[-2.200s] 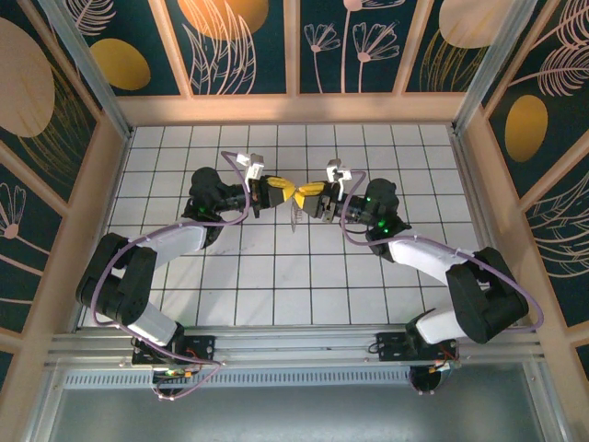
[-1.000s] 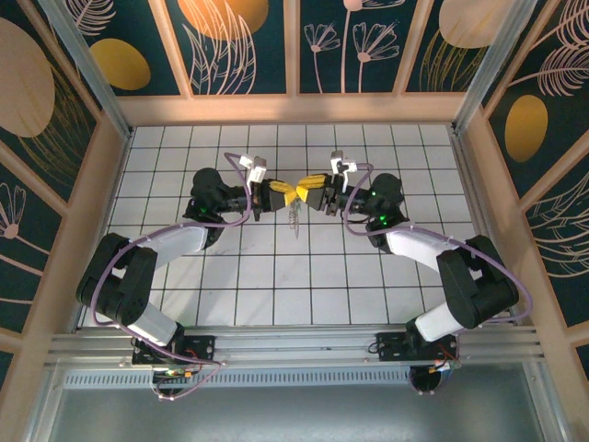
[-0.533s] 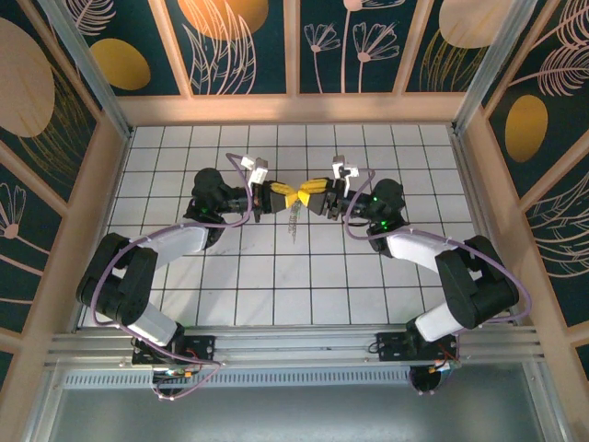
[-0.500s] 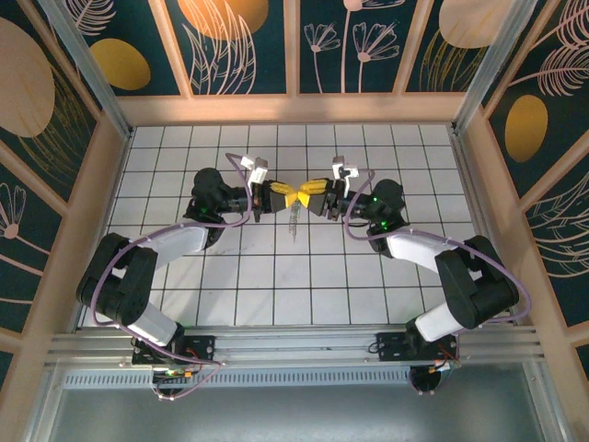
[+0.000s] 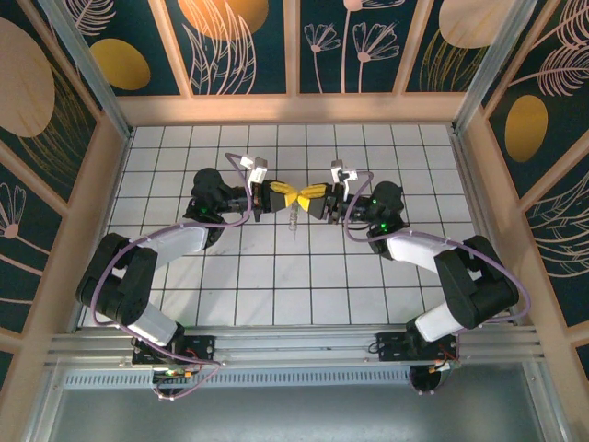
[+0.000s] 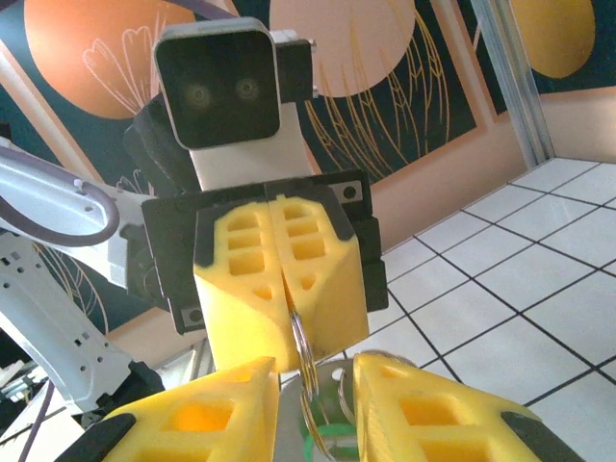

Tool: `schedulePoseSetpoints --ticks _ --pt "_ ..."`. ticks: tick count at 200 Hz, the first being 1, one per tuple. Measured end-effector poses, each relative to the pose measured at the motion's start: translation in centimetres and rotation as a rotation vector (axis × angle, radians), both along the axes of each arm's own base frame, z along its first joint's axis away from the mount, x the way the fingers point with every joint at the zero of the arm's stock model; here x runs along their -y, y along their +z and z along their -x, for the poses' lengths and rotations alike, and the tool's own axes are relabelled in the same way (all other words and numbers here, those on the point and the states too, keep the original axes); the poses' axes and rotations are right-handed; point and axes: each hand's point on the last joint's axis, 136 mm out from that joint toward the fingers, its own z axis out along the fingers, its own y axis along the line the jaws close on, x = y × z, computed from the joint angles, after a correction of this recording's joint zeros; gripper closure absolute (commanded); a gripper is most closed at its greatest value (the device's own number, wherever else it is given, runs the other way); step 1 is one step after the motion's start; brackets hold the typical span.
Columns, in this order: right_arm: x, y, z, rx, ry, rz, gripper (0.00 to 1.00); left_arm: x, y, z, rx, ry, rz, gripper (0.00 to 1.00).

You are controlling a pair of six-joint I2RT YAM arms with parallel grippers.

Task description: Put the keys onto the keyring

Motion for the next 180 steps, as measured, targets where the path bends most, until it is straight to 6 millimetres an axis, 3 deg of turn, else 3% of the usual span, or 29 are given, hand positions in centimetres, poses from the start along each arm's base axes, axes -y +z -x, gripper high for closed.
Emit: schedulePoseSetpoints --ticks 46,111,137,180 --pt "-0.4 0.6 -0.2 0.009 0.026 -0.007 1.00 -0.1 0.0 -0.3 -0.008 0.011 0.001 1.00" --pt "-0.5 0.6 -0.5 0.012 0.024 -0.002 1.00 -0.2 -0.1 -0.6 -0.011 0.026 -0.001 1.00" --pt "-0.4 0.2 -1.4 0.002 0.008 0.033 1.00 -0.1 -0.5 -1.5 -0.008 0.057 -0.035 0.83" --pt "0.3 -0.4 -3.5 -0.013 -0.033 0.103 1.00 0.0 -0.2 -2.9 0.028 0.094 -0.102 0.70"
